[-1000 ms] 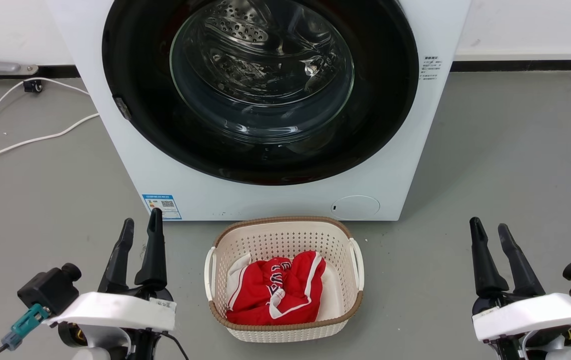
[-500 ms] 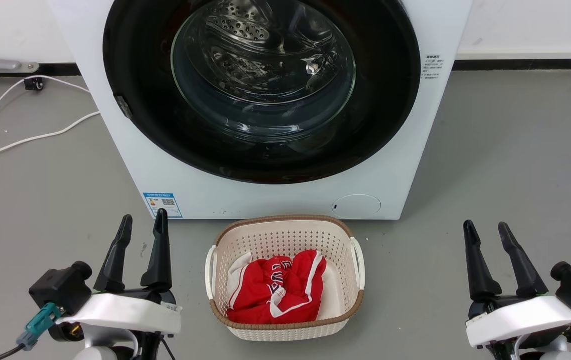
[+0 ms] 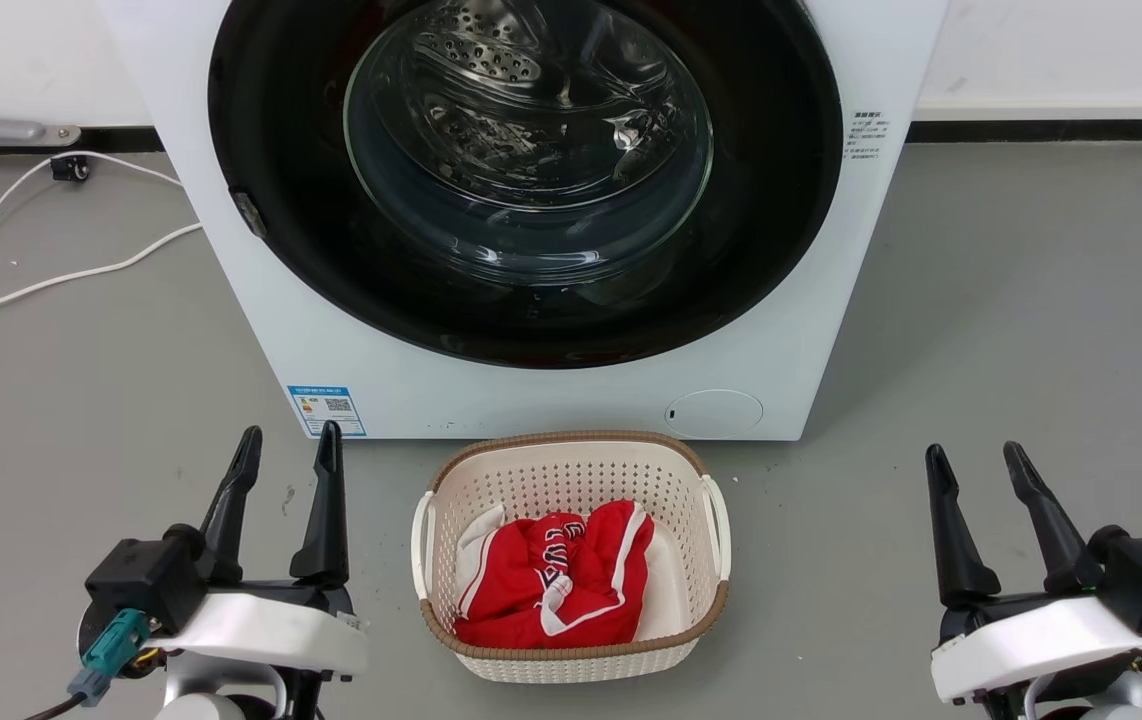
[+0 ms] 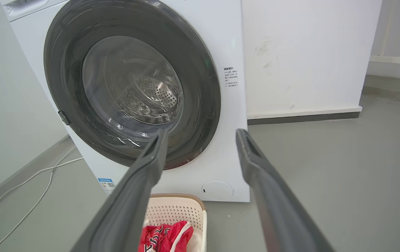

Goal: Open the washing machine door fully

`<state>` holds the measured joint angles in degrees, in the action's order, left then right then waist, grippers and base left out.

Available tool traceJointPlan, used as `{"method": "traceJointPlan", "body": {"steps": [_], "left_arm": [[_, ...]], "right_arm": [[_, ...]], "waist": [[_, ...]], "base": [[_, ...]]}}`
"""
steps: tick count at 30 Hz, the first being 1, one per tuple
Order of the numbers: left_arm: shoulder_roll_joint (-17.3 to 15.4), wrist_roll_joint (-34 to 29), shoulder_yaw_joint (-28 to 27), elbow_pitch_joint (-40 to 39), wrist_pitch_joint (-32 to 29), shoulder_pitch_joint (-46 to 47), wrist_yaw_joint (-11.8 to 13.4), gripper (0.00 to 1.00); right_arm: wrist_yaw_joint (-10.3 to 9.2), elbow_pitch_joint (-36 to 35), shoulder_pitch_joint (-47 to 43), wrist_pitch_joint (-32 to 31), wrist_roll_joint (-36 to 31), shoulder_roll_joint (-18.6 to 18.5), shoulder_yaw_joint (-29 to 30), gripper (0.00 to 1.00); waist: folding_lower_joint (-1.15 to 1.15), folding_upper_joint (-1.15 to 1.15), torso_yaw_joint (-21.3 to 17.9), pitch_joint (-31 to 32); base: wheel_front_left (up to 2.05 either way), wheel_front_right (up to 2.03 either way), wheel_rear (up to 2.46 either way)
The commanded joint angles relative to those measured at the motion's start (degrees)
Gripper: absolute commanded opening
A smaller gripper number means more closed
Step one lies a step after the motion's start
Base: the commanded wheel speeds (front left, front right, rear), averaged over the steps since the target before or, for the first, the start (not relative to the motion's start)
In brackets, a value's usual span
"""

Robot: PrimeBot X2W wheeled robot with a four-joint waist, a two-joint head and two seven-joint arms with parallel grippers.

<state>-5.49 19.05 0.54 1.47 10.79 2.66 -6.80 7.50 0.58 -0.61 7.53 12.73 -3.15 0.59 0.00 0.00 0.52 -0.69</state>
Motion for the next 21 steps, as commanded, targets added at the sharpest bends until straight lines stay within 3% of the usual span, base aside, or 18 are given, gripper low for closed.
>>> {"method": "traceJointPlan", "body": {"steps": [1,21], "left_arm": [[-0.42,-1.53,0.11,-0.3,0.54,-0.18,0.21,1.0],[-0.58,-10.94,0.61,-0.32,2.76,-0.77,0.89,1.0]], "right_arm": [[-0.02,-0.67,-0.18,0.34,-1.48,0.19,-0.11,1.0],[-0.02,-1.08,-1.16,0.73,-8.87,0.3,-0.45,1.0]], "waist": [[0.0,0.0,0.02,-0.01],[0.0,0.0,0.18,-0.1]], "base": [[0.0,0.0,0.0],[0.0,0.0,0.0]]}}
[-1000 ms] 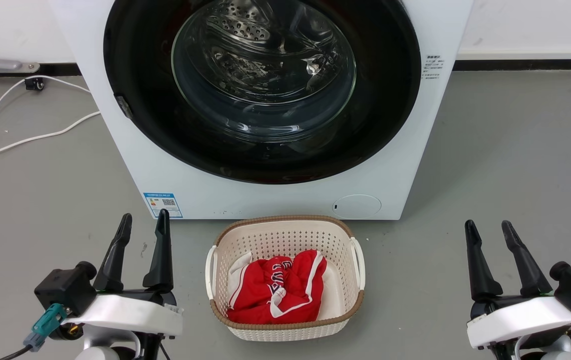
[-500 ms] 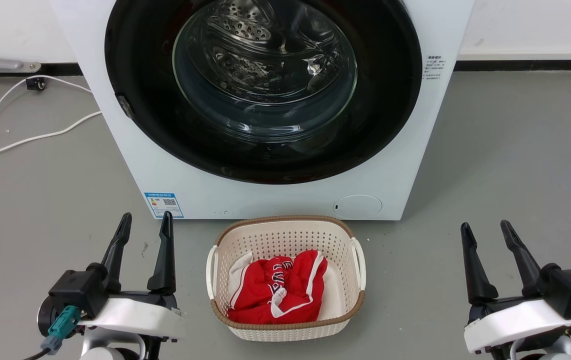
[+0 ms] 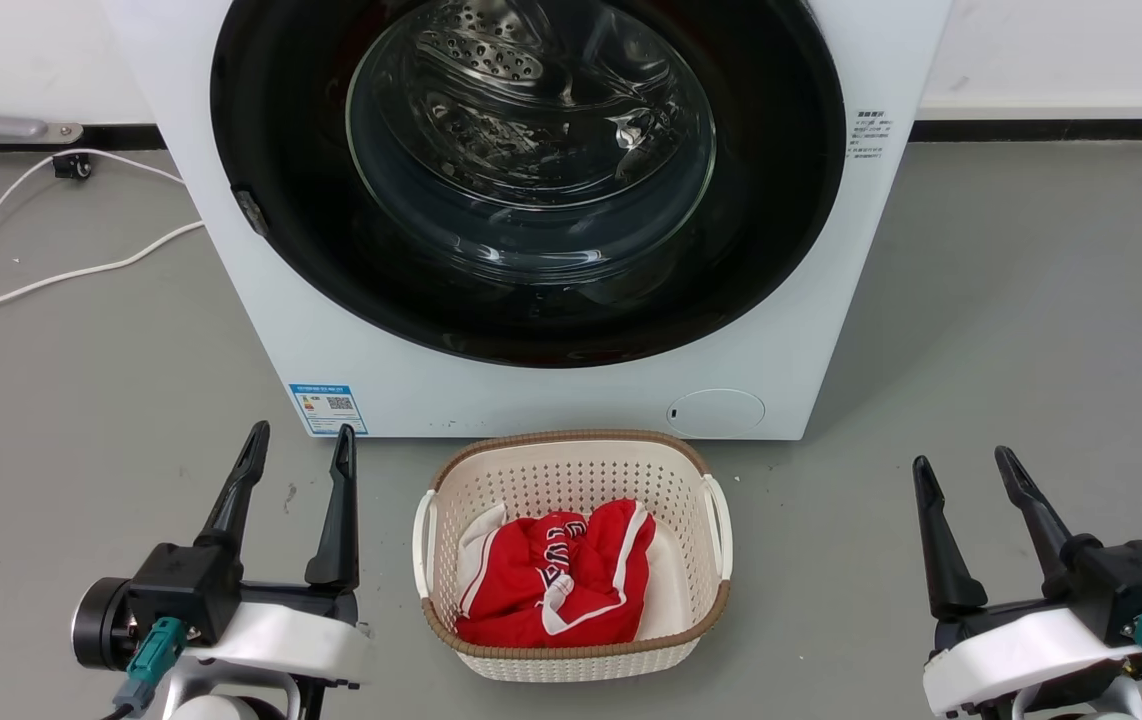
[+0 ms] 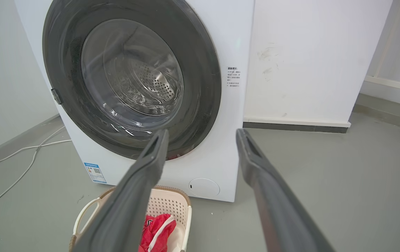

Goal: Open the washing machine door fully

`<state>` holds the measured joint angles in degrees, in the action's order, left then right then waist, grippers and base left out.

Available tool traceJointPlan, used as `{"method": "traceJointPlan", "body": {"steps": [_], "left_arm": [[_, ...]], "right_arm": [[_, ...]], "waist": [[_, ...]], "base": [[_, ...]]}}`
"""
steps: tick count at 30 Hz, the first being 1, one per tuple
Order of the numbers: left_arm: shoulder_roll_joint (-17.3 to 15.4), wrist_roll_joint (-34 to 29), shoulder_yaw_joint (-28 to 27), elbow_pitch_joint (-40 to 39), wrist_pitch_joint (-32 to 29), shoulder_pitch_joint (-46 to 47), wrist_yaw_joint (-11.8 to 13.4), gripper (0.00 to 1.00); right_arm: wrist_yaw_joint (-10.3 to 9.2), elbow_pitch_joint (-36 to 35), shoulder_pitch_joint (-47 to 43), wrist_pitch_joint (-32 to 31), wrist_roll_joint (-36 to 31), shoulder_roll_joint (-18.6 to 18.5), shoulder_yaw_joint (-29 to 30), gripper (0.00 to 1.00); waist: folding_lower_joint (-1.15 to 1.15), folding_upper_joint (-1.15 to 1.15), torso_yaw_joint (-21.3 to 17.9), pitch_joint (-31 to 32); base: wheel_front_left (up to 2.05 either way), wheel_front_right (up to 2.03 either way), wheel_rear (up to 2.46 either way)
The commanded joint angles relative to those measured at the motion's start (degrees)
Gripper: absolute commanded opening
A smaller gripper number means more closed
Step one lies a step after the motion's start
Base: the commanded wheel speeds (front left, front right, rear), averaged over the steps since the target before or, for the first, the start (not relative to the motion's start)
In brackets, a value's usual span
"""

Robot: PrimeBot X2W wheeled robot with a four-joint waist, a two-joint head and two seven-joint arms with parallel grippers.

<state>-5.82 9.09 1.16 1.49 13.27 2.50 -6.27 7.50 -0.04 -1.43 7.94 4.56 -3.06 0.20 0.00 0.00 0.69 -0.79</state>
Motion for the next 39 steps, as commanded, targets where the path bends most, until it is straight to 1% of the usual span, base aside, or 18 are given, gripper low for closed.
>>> {"method": "traceJointPlan", "body": {"steps": [1,17,31,32,33,34,39], "left_arm": [[-0.24,-1.4,0.0,-0.35,0.45,-0.65,0.33,1.0],[0.47,-6.87,-0.22,-0.36,2.07,-1.48,-0.02,1.0],[0.85,-6.05,-0.79,0.35,1.94,-1.22,-0.4,1.0],[0.88,-6.06,-0.79,0.37,1.94,-1.2,-0.44,1.0],[0.9,-6.07,-0.82,0.4,1.95,-1.18,-0.47,1.0],[0.91,-6.07,-0.87,0.39,1.95,-1.16,-0.51,1.0],[1.03,-6.01,-1.06,0.46,1.94,-0.96,-0.65,1.0]], "right_arm": [[-0.02,-0.47,-0.41,0.41,-1.18,0.22,-0.08,1.0],[-0.02,-0.68,-1.08,1.53,-5.76,0.3,-0.2,1.0],[-0.02,0.16,-0.83,1.61,-3.61,0.29,0.06,1.0],[-0.02,0.25,-0.83,1.55,-3.48,0.29,0.03,0.37],[-0.02,0.38,-0.81,1.45,-3.2,0.29,-0.06,0.04],[-0.02,0.49,-0.78,1.37,-2.78,0.29,-0.18,0.0],[-0.02,0.91,-0.58,0.99,-2.04,0.29,-0.74,0.0]], "waist": [[0.0,0.0,0.04,0.01],[0.0,0.0,0.26,0.08],[0.0,0.0,0.25,-0.2],[0.0,0.0,0.24,-0.23],[0.0,0.0,0.22,-0.23],[0.0,0.0,0.21,-0.25],[0.0,0.0,0.15,-0.36]], "base": [[0.0,0.0,0.0],[0.0,0.0,0.0],[0.0,0.0,0.0],[0.0,0.0,0.0],[0.0,0.0,0.0],[0.0,0.0,0.0],[0.0,0.0,0.0]]}}
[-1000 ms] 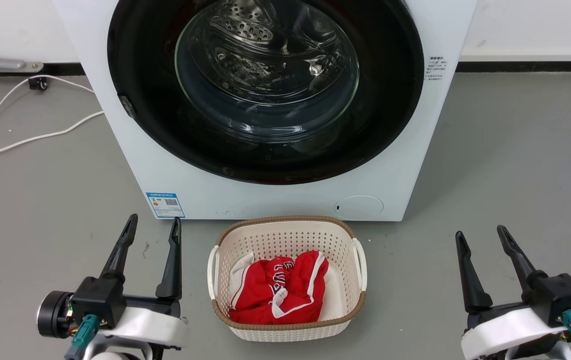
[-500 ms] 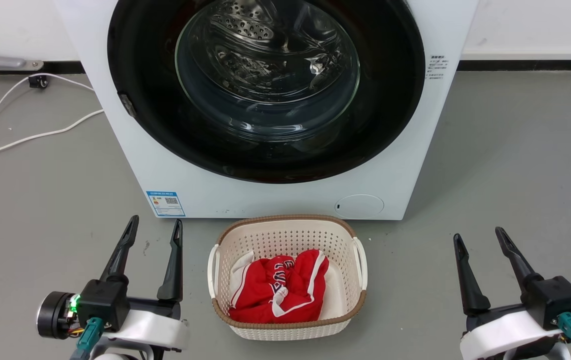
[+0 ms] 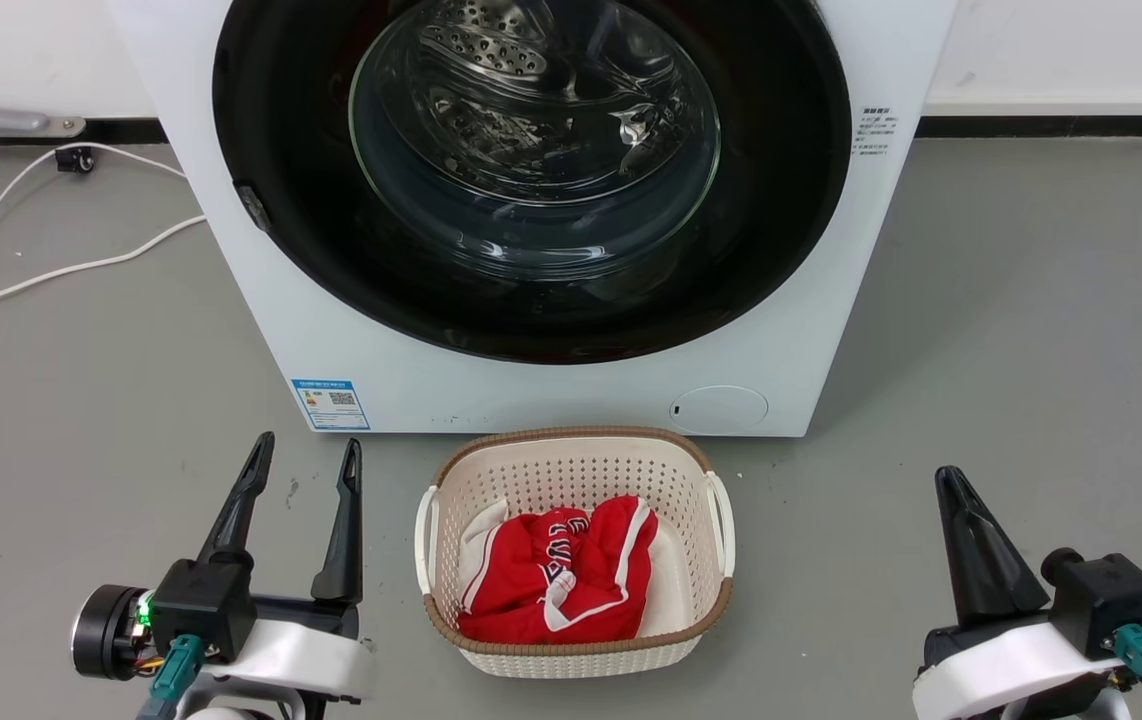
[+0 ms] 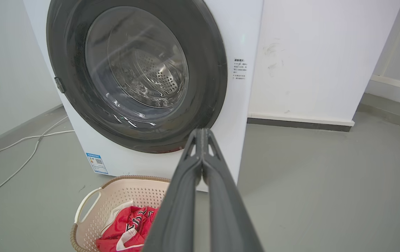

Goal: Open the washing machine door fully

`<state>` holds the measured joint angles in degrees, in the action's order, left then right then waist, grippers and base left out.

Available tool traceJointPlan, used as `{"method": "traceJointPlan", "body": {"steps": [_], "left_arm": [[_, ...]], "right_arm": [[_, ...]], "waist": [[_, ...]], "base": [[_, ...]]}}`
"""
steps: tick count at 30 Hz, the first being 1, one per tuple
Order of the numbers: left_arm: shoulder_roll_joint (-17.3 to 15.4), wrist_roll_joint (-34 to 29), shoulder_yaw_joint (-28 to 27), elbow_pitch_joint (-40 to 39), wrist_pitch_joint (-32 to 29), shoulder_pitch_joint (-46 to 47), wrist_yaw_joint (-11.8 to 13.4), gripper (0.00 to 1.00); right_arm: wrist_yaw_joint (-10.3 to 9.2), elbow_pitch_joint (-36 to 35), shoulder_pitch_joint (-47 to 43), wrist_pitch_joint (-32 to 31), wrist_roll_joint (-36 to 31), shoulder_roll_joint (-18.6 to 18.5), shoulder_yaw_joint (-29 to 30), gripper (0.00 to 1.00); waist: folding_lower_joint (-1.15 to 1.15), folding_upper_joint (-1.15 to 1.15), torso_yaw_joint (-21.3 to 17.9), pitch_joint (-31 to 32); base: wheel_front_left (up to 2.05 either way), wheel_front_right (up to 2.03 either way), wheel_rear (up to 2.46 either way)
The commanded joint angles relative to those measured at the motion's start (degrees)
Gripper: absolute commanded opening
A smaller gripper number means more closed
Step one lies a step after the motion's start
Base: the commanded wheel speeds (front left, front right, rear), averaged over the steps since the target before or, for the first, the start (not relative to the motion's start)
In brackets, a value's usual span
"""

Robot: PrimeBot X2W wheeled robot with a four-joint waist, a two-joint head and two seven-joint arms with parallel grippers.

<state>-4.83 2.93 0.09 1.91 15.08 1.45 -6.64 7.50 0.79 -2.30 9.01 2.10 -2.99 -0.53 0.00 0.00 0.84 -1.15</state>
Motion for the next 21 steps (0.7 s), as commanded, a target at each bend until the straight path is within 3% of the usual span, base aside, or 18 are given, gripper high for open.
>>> {"method": "traceJointPlan", "body": {"steps": [1,3,5,11,16,21], "left_arm": [[0.07,0.15,-0.04,0.02,0.13,0.12,-0.3,1.0],[0.14,0.14,-0.15,0.05,0.13,0.12,-0.3,1.0],[0.24,0.2,-0.25,0.1,0.14,0.24,-0.26,1.0],[0.45,0.31,-0.53,0.22,0.13,0.53,-0.35,1.0],[0.65,0.43,-0.89,0.17,0.13,0.9,-0.36,1.0],[0.72,0.63,-1.63,-0.47,0.13,1.84,-0.43,1.0]], "right_arm": [[-0.02,0.22,0.31,-0.18,1.19,0.22,-0.2,0.0],[-0.03,0.43,0.38,0.03,3.3,0.21,-0.29,0.0],[-0.02,1.25,0.36,0.36,11.25,0.21,-0.57,0.0],[-0.02,3.53,1.67,2.56,43.22,0.19,-3.31,0.0],[-0.01,2.97,3.85,4.49,75.16,0.18,-4.3,0.0],[-0.01,2.51,8.53,5.3,95.41,0.15,-1.94,0.0]], "waist": [[0.0,0.0,-0.01,-0.02],[0.0,0.0,-0.04,-0.03],[0.0,0.0,-0.05,-0.07],[0.0,0.0,-0.04,-0.17],[0.0,0.0,-0.02,-0.68],[0.0,0.0,-0.34,-2.6]], "base": [[0.0,0.0,0.0],[0.0,0.0,0.0],[0.0,0.0,0.0],[0.0,0.0,0.0],[0.0,0.0,0.0],[0.0,0.0,0.0]]}}
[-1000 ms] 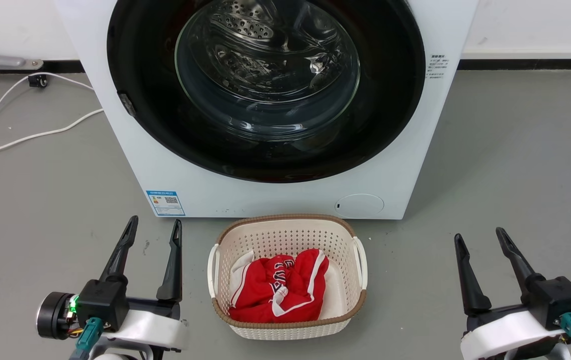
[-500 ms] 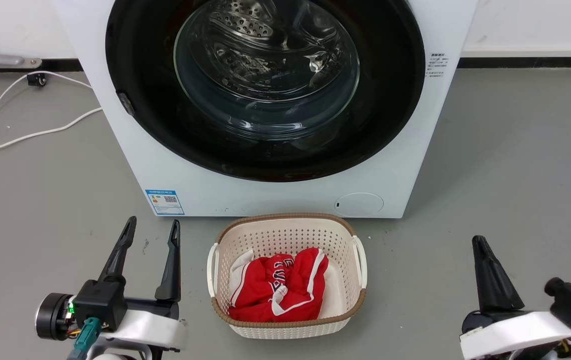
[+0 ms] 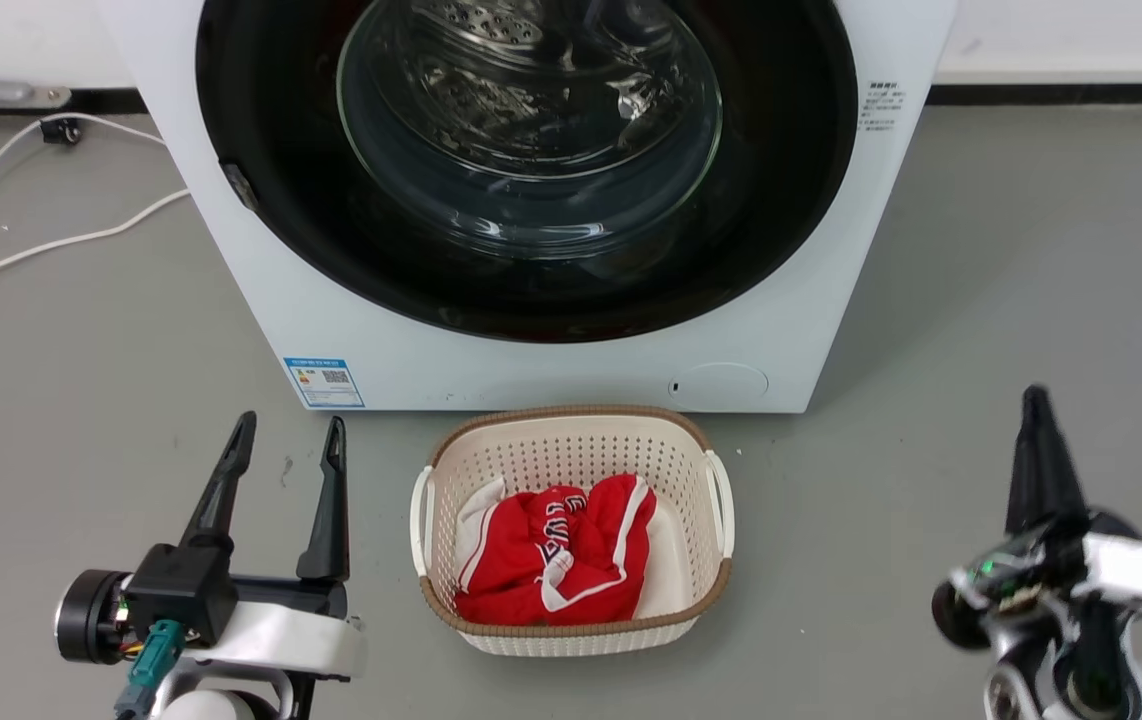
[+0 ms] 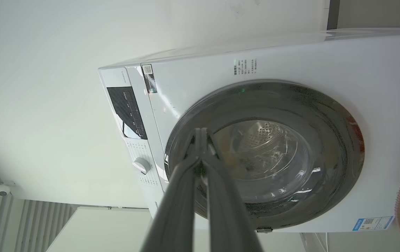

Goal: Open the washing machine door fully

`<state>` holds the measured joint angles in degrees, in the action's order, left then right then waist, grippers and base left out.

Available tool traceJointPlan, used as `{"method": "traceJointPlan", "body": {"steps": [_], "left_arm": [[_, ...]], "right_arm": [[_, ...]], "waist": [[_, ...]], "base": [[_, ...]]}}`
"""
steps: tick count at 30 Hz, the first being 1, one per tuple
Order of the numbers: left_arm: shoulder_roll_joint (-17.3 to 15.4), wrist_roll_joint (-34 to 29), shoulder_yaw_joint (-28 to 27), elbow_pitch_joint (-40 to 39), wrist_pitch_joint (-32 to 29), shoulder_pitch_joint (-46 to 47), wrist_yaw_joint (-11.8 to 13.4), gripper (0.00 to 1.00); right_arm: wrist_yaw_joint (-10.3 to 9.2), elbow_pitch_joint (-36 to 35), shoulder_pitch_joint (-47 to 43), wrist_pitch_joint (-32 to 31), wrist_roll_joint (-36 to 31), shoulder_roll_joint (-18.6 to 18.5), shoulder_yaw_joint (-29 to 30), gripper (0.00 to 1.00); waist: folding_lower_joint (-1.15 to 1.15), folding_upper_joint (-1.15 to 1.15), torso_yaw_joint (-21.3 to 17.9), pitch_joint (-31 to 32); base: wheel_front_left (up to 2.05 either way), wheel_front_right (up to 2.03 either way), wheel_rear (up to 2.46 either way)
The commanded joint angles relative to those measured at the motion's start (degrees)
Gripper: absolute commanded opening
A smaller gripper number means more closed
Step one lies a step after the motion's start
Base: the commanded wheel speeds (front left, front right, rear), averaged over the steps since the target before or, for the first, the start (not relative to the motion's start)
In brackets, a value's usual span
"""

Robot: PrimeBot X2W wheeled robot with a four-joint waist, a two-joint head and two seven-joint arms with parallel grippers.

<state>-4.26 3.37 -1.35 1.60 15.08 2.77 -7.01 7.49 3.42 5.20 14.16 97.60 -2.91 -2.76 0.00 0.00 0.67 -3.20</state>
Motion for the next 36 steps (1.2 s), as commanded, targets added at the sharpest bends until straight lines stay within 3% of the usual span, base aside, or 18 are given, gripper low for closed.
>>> {"method": "traceJointPlan", "body": {"steps": [1,7,12,19,23,28,33,36], "left_arm": [[0.16,0.19,-0.34,-0.37,0.13,0.87,-0.06,1.0],[-0.01,0.19,-1.03,-1.2,0.13,2.97,-0.18,1.0],[-0.33,0.36,-1.14,-2.16,0.13,5.46,-0.29,1.0],[-0.65,0.89,-0.31,-2.99,0.13,9.85,-0.37,1.0],[-1.0,1.21,0.06,-3.27,0.13,12.19,-0.42,1.0],[-1.13,1.71,0.47,-3.47,0.13,14.24,-0.47,1.0],[-1.3,1.98,1.49,-3.78,0.13,15.66,-0.5,1.0],[-1.31,2.23,1.77,-3.77,0.13,16.16,-0.51,1.0]], "right_arm": [[0.0,0.05,2.59,0.21,2.33,0.06,0.88,0.0],[0.0,6.12,14.3,-1.45,11.22,-3.85,3.69,0.0],[0.0,12.6,25.76,-3.82,15.75,-9.84,1.96,0.0],[0.0,23.67,42.47,-8.32,18.04,-19.62,-6.11,0.0],[0.0,30.36,52.34,-11.89,18.81,-23.4,-12.62,0.0],[0.0,38.72,63.21,-17.4,18.37,-25.64,-22.38,0.0],[0.0,46.81,72.36,-23.17,17.06,-24.87,-31.51,0.0],[0.0,49.45,75.16,-25.17,16.97,-24.24,-34.04,0.0]], "waist": [[0.0,0.0,-0.33,-1.08],[0.0,0.0,-0.74,-4.42],[0.0,0.0,-0.43,-7.74],[0.0,0.0,1.15,-13.4],[0.0,0.0,1.86,-16.07],[0.0,0.0,2.69,-18.83],[0.0,0.0,3.32,-20.91],[0.0,0.0,3.59,-21.54]], "base": [[0.0,0.0,0.0],[0.0,0.0,0.0],[0.0,0.0,0.0],[0.0,0.0,0.0],[0.0,0.0,0.0],[0.0,0.0,0.0],[0.0,0.0,0.0],[0.0,0.0,0.0]]}}
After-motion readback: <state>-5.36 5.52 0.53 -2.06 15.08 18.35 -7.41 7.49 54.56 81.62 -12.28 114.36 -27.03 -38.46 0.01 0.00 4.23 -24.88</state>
